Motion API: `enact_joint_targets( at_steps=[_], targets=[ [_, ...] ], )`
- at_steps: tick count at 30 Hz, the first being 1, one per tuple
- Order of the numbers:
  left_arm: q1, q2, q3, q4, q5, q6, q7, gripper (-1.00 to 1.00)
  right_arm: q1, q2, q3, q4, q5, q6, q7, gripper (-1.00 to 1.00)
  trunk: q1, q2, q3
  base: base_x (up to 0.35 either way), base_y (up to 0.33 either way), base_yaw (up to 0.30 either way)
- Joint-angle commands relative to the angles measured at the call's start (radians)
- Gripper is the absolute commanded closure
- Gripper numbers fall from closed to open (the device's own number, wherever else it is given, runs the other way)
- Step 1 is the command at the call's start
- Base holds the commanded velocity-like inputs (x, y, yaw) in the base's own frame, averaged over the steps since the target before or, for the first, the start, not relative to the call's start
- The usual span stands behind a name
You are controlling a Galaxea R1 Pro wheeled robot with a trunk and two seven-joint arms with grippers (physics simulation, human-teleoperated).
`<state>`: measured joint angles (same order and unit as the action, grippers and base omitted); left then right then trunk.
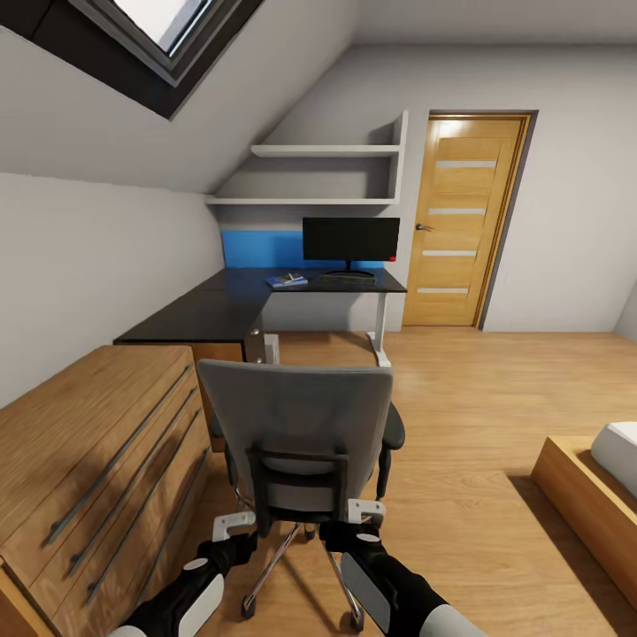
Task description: In the bedroom, organize the workspace by keeping the computer under the desk, ensuring the monitor is on the desk, placing the keyboard on the desk next to the monitor, placing the mouse on the desk next to the keyboard, moving the folder from the swivel chair onto the desk next to the mouse, stacking the notebook on top of the folder with the pen on top of the notebook, and positioning the swivel chair next to the desk.
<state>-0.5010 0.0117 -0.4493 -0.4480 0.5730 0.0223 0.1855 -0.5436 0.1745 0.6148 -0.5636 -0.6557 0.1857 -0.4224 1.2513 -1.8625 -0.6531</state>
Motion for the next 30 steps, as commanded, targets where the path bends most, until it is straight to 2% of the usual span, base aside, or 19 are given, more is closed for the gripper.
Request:
enact_joint_targets(
  at_steps=[1,6,15,24,30],
  targets=[
    [-0.001,0.001,-0.008,-0.002,0.007,0.003,0.008,-1.00,-0.001,0.000,0.003,-0.001,-0.002,0.004,-0.007,-1.00,0.000,-0.001,-0.001,0.007,0.000,0.000],
    [-0.001,0.001,-0.008,-0.001,0.008,0.005,0.002,-1.00,-0.001,0.000,0.003,0.000,-0.002,0.001,-0.008,-1.00,0.000,-0.001,-0.001,0.110,0.000,0.000],
    [-0.001,-0.001,-0.008,0.000,0.006,0.011,-0.020,-1.00,-0.001,0.000,0.004,0.001,-0.001,-0.001,-0.008,-1.00,0.000,-0.001,-0.001,0.251,0.000,0.000],
    [-0.005,-0.009,-0.008,0.000,0.005,0.016,-0.022,-1.00,-0.001,0.000,0.001,0.001,-0.001,-0.002,-0.008,-1.00,0.000,-0.001,-0.001,0.071,0.000,0.000],
    [-0.006,-0.013,-0.008,-0.001,0.002,0.017,-0.024,-1.00,-0.001,0.000,0.001,0.001,-0.001,-0.002,-0.009,-1.00,0.000,-0.001,-0.001,0.273,0.000,0.000]
  ],
)
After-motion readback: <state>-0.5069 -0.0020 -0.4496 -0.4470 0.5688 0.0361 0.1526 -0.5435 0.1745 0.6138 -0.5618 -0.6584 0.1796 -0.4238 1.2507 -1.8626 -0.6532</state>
